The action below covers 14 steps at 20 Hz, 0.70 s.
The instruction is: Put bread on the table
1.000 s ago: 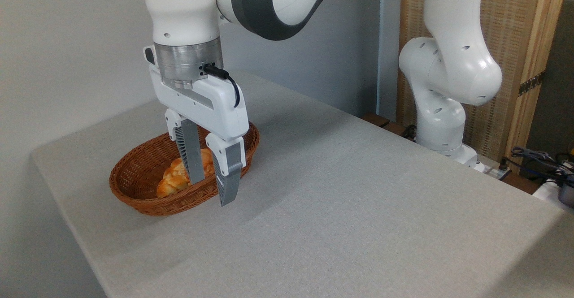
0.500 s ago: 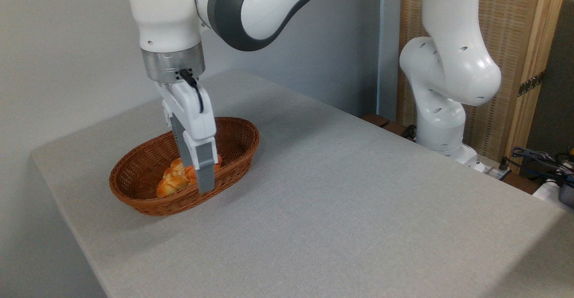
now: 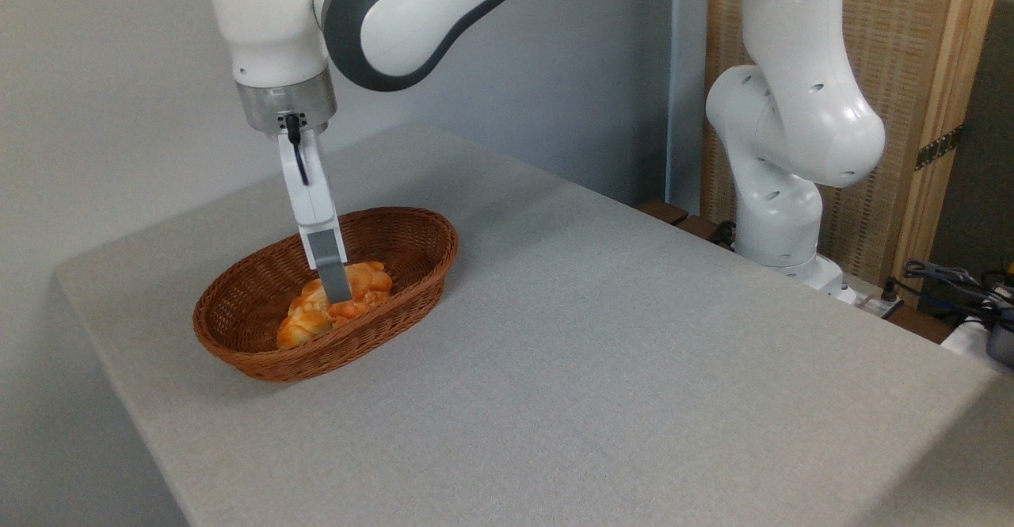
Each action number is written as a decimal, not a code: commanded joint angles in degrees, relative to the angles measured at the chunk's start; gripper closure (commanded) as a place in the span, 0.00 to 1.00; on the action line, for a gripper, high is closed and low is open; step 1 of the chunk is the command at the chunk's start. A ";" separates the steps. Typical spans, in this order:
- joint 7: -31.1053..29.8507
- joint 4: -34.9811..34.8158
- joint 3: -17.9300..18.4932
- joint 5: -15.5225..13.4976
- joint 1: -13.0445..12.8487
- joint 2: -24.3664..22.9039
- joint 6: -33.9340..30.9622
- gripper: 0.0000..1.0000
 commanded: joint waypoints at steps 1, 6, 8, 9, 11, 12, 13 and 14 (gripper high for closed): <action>6.31 -0.02 -1.61 -0.01 0.27 1.29 0.02 0.00; 15.99 -0.02 -1.70 -0.01 0.18 2.35 -0.06 0.00; 16.71 -0.02 -1.70 0.08 0.18 2.44 0.02 0.00; 16.80 -0.02 -1.61 0.08 0.18 2.52 0.02 0.00; 16.80 -0.02 -1.70 0.17 0.18 2.79 0.02 0.00; 16.80 -0.02 -1.70 0.25 0.18 2.79 0.02 0.02; 16.80 -0.02 -1.70 0.69 0.18 2.79 -0.06 0.16; 16.80 -0.02 -1.70 1.30 0.18 2.79 -0.06 0.27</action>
